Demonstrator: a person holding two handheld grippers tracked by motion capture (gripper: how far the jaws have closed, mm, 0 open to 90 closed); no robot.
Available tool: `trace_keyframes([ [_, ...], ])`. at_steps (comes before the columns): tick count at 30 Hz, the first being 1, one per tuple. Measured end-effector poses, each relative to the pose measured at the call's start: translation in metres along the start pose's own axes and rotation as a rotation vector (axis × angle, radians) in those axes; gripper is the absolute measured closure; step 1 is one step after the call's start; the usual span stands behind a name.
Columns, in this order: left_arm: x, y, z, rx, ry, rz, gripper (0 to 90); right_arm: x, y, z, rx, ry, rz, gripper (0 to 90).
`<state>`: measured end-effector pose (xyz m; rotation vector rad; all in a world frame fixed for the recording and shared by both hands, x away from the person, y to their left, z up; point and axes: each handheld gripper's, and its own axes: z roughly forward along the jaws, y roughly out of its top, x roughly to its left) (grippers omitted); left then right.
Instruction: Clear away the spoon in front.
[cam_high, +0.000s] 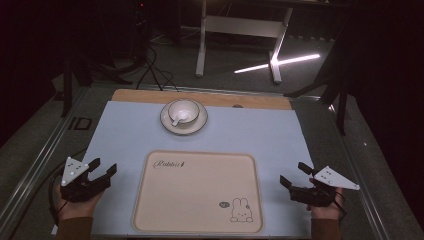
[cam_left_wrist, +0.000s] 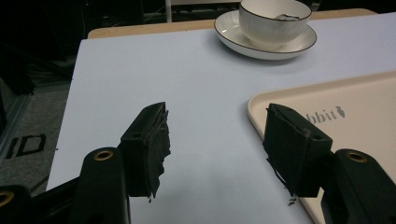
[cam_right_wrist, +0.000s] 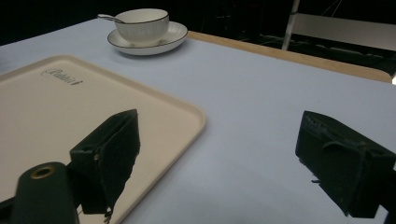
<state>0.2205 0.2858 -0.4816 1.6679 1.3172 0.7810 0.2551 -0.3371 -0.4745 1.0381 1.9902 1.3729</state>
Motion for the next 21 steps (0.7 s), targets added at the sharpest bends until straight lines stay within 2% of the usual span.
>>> trace_keyframes([
  [5,-0.0002,0.0006,0.0005,0.005,0.011,0.011,39.7,0.0002,0.0000,-0.0008,0.001,-0.005,-0.002,13.5],
  [16,0.0000,0.0030,-0.0017,0.000,0.015,-0.021,41.1,0.0001,0.0003,-0.0001,-0.002,-0.007,0.001,13.6],
  [19,-0.0006,0.0051,-0.0016,0.001,0.007,-0.034,41.5,0.0004,0.0006,0.0001,-0.005,-0.006,0.004,13.5],
  [21,0.0000,0.0067,-0.0010,0.013,-0.013,-0.051,42.1,0.0003,0.0007,0.0005,-0.004,-0.007,0.004,13.6],
])
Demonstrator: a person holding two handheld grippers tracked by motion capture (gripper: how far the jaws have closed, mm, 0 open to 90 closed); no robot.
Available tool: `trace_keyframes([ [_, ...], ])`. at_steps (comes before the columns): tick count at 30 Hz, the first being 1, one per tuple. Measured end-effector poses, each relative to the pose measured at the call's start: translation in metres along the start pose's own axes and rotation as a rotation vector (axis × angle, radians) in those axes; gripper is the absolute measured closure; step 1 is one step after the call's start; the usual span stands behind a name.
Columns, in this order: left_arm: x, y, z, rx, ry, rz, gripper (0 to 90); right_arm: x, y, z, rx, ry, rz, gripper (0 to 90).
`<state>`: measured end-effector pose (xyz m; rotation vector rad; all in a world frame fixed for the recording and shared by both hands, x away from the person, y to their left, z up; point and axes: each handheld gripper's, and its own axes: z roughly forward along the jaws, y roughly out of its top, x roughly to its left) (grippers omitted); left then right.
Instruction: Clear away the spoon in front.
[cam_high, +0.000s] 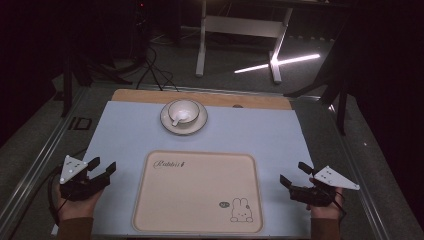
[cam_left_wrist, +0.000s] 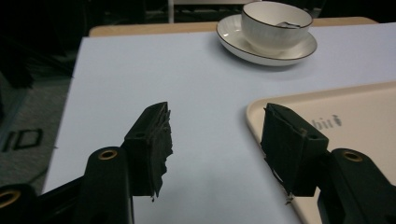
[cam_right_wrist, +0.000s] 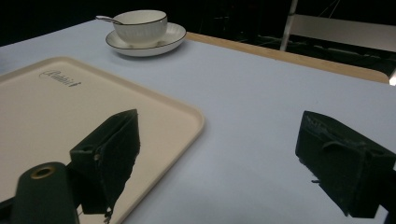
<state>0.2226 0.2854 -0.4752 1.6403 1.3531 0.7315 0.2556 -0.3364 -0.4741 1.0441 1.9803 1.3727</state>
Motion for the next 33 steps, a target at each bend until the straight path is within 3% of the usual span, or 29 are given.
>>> trace_keyframes([
  [3,-0.002,0.003,0.001,0.012,-0.009,-0.013,42.5,0.000,0.000,0.001,-0.001,-0.002,0.001,13.6],
  [16,-0.027,0.039,0.016,-0.015,-0.011,0.069,40.0,-0.002,0.002,0.003,-0.009,0.000,0.005,13.6],
  [20,-0.038,0.050,0.029,-0.003,0.006,0.091,39.9,-0.002,0.002,0.004,-0.008,0.002,0.003,13.6],
  [24,-0.044,0.056,0.046,0.008,0.003,0.073,39.7,-0.002,0.002,0.004,-0.008,0.002,0.003,13.6],
  [27,-0.050,0.063,0.057,0.014,0.007,0.084,39.7,-0.002,0.002,0.004,-0.007,0.000,0.003,13.6],
  [33,-0.059,0.075,0.071,0.014,0.008,0.102,39.5,-0.003,0.002,0.004,-0.007,0.001,0.002,13.6],
])
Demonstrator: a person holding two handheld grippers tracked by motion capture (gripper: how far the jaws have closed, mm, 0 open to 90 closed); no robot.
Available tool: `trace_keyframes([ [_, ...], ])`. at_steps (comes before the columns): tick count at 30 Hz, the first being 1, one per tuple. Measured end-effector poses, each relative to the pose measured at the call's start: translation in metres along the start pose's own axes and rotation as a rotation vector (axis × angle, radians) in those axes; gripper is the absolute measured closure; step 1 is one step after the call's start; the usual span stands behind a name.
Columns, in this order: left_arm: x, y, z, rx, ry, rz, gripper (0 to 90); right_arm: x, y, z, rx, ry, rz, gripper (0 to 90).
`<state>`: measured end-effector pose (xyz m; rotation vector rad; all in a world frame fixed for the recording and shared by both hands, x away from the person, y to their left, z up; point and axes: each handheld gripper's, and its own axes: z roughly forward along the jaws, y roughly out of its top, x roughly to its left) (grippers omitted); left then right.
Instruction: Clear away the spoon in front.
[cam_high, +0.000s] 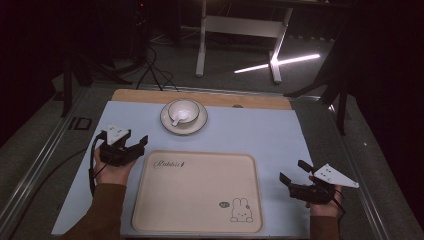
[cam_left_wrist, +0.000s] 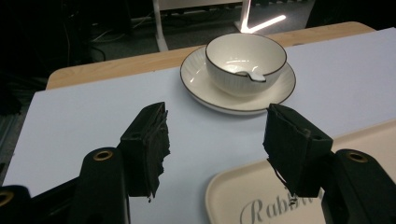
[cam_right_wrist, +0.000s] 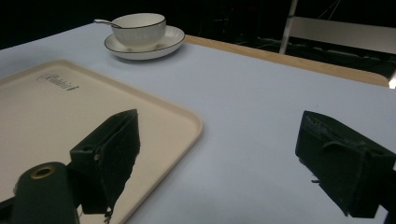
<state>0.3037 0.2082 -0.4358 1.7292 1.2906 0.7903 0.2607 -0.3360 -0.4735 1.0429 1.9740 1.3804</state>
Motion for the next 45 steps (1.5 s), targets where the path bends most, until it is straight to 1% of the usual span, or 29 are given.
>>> trace_keyframes([
  [3,-0.001,0.004,0.007,-0.002,-0.008,0.004,39.3,0.000,0.000,0.000,0.000,0.000,0.000,13.6],
  [13,-0.005,0.015,0.027,0.020,-0.019,0.005,39.3,0.000,0.000,0.001,0.002,0.002,0.001,13.6],
  [17,-0.007,0.021,0.034,0.028,-0.027,0.018,39.3,0.000,0.000,0.001,0.001,0.002,0.000,13.6],
  [20,-0.008,0.024,0.038,0.029,-0.033,0.021,39.3,0.000,0.000,0.001,0.001,0.003,0.000,13.6],
  [26,-0.013,0.027,0.049,0.046,-0.040,0.048,39.4,-0.001,0.000,0.000,0.000,0.002,0.001,13.6],
  [30,-0.015,0.028,0.056,0.039,-0.037,0.066,39.7,-0.001,0.000,0.000,0.000,0.001,0.000,13.6],
  [37,-0.015,0.036,0.068,0.034,-0.037,0.071,40.0,-0.001,0.000,0.000,0.001,0.001,-0.001,13.6],
  [40,-0.016,0.038,0.074,0.040,-0.044,0.075,40.5,-0.001,0.000,0.000,0.001,0.001,0.000,13.6],
  [43,-0.016,0.038,0.082,0.047,-0.056,0.069,41.6,0.000,0.000,0.001,0.001,0.004,0.000,13.6],
  [45,-0.016,0.038,0.087,0.057,-0.057,0.067,42.8,0.000,0.000,0.001,0.001,0.004,-0.001,13.6],
])
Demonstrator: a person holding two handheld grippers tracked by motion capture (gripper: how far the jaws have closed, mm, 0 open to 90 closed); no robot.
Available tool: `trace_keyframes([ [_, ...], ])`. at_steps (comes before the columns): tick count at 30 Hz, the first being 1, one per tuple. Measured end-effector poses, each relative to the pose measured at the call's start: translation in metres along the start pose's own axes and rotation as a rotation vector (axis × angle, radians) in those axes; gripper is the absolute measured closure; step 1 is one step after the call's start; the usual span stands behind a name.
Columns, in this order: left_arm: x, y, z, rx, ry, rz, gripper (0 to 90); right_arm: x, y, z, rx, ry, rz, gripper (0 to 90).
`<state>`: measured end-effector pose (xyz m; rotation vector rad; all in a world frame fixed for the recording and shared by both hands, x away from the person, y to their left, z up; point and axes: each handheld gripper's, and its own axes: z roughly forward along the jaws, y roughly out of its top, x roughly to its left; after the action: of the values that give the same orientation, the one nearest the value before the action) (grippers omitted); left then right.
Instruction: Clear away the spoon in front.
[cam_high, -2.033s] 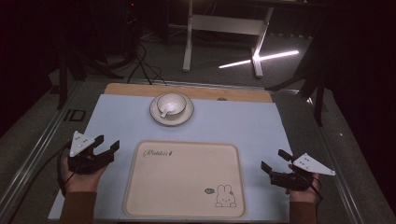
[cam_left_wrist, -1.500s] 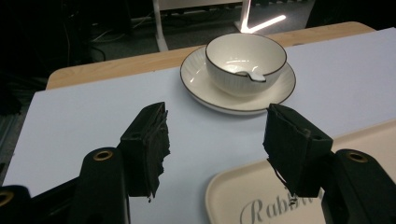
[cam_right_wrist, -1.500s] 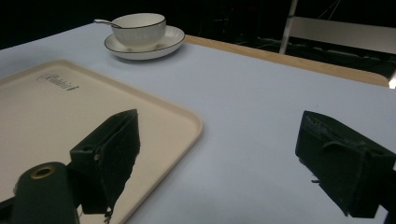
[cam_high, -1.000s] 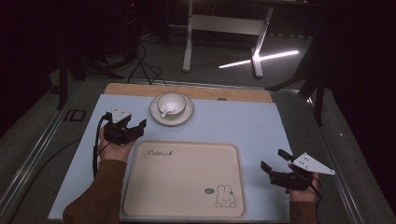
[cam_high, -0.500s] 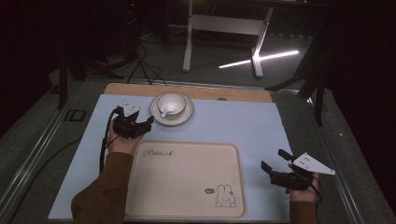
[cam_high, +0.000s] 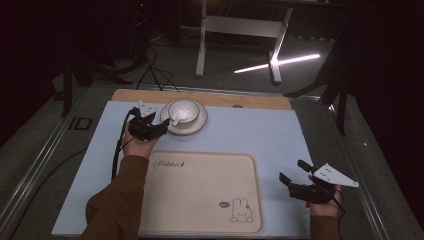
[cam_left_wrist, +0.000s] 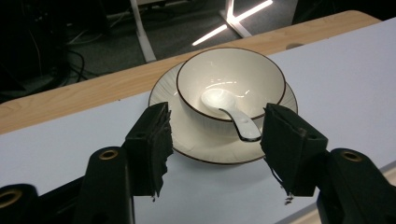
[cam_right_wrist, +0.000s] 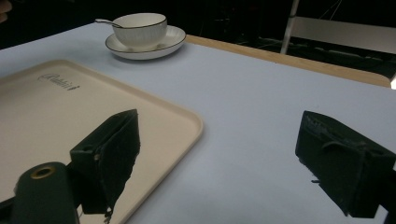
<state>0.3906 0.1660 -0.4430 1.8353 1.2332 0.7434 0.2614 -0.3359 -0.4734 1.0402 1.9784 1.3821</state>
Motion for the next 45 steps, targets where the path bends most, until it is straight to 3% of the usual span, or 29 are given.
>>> trace_keyframes([
  [8,-0.004,0.000,0.018,0.019,-0.009,-0.011,46.9,0.000,0.000,0.000,-0.002,0.000,0.000,13.6],
  [15,-0.011,-0.001,0.028,0.036,-0.029,0.004,52.6,0.000,0.000,0.000,-0.002,0.000,0.001,13.6],
  [23,-0.018,-0.002,0.041,0.058,-0.021,0.022,52.8,-0.001,0.000,-0.001,-0.002,0.002,0.002,13.6],
  [28,-0.015,-0.004,0.048,0.073,-0.018,-0.007,53.2,-0.001,0.000,0.000,0.001,0.002,0.002,13.6],
  [30,-0.014,-0.005,0.049,0.076,-0.026,-0.008,55.6,-0.001,0.000,0.000,-0.001,0.001,0.004,13.6],
  [35,-0.012,-0.005,0.051,0.079,-0.036,-0.019,71.6,-0.001,0.000,0.000,0.001,0.002,0.004,13.6],
  [45,-0.011,-0.008,0.060,0.102,-0.042,-0.027,68.9,-0.001,0.000,0.001,0.007,0.002,0.001,13.6],
])
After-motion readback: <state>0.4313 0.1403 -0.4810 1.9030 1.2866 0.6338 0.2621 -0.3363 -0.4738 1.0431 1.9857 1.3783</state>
